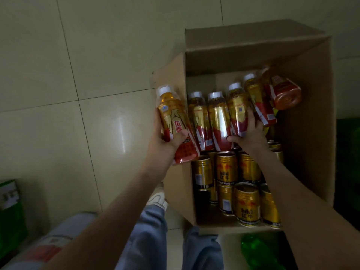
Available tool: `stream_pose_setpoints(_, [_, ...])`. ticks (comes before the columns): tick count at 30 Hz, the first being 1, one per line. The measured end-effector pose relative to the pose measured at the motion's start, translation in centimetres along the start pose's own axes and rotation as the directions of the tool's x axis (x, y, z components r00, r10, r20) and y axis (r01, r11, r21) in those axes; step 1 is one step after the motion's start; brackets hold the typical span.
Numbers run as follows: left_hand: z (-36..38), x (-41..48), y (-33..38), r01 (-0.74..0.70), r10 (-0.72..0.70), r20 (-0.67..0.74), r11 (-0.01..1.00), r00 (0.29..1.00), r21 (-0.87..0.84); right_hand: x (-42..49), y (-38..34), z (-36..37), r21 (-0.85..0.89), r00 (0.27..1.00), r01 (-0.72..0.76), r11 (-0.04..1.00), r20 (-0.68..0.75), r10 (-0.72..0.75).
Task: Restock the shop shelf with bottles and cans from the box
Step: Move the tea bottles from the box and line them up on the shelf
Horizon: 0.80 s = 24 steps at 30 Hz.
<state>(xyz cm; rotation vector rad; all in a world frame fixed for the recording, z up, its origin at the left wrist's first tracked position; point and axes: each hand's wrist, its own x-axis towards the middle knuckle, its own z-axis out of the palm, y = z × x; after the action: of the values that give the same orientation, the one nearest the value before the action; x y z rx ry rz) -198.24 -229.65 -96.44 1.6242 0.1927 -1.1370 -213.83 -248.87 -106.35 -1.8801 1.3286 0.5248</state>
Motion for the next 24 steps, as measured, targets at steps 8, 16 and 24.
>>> stream_pose_setpoints(8, [0.4,-0.3,0.0,0.034,-0.035,-0.034,0.999,0.999,-0.034,0.2,-0.1,-1.3,-0.096,0.999,-0.034,0.995,0.013,0.036])
stream_pose_setpoints(16, [1.3,-5.9,4.1,0.094,-0.091,0.099,0.995,0.991,-0.031,-9.4,-2.7,-7.8,0.799,0.975,-0.220,0.559,0.200,0.098])
stream_pose_setpoints(24, [4.8,-19.7,18.6,-0.043,0.032,0.367,0.999,0.930,0.022,-30.2,-10.5,-18.5,0.991,0.990,-0.019,0.130,0.037,-0.139])
